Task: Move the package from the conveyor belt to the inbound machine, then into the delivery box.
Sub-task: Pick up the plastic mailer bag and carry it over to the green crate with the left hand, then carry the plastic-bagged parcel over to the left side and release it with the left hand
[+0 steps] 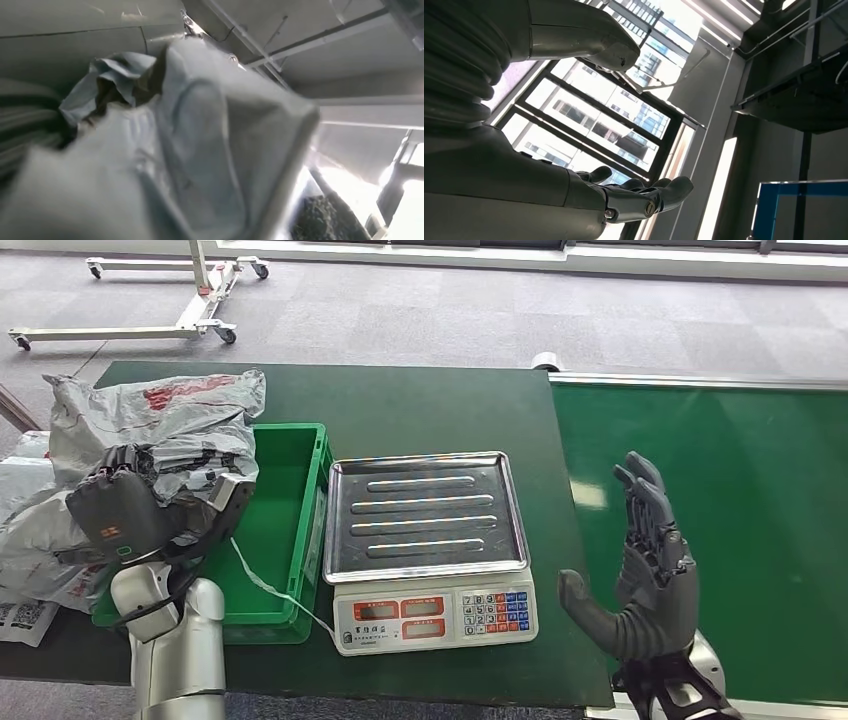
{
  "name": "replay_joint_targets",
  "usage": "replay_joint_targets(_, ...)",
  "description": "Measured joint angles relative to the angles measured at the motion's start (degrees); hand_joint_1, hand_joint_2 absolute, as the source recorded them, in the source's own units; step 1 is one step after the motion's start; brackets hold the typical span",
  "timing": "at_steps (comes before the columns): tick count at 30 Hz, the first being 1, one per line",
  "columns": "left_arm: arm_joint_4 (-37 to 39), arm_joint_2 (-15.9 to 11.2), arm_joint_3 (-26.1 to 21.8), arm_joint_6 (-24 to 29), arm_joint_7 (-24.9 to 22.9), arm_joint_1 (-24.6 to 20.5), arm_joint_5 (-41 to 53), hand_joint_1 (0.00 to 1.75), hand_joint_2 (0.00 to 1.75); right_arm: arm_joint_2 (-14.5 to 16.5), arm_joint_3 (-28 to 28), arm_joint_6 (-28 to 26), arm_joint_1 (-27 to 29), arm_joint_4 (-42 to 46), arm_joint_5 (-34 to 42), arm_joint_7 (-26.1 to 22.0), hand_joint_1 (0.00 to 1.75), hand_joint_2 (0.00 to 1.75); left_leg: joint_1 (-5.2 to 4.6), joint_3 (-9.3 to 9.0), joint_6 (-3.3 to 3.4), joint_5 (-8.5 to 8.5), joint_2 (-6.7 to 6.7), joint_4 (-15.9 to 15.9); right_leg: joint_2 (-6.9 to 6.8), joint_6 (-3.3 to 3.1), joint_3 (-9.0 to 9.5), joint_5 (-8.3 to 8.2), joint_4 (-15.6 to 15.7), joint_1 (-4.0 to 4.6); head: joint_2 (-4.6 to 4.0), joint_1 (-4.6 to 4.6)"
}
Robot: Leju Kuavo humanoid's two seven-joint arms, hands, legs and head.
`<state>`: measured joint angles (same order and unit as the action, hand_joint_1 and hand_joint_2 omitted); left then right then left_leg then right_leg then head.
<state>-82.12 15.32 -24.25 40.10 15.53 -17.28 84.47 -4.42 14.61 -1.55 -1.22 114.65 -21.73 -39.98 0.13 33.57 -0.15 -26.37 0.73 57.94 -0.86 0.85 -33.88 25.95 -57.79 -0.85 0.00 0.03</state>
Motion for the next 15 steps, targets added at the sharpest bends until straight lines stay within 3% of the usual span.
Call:
replay_joint_targets(2,2.8,-0.9,0.96,-0.38,-4.26,-0.2,0.38,0.0,1.75,0.03,-0.21,0.39,0.01,0.1,-0.22,0.0,0.0,1.75,0.0,-0.01,0.0,0.0,0.0,0.0,0.0,0.0,0.0,0.0,0.0,0.0,0.0,0.01)
replay_joint_targets(5,8.62,-2.62,3.12,-0.91,-8.98,-0.65,0.45,0.0,1.75,0.22,-0.71,1.23,0.01,0.17,-0.46,0.0,0.0,1.75,0.0,-0.01,0.0,0.01,0.0,0.0,-0.01,-0.01,0.0,-0.01,0.0,0.01,0.0,0.0)
replay_joint_targets(15,15.48,-5.83,8.68,-1.36,-11.04,-0.83,-2.88,0.0,1.75,0.63,-1.98,1.75,-0.04,0.36,-0.28,-0.02,0.0,1.75,0.0,0.0,-0.01,0.02,0.0,0.0,0.0,-0.03,0.01,-0.03,0.0,0.0,0.0,0.0)
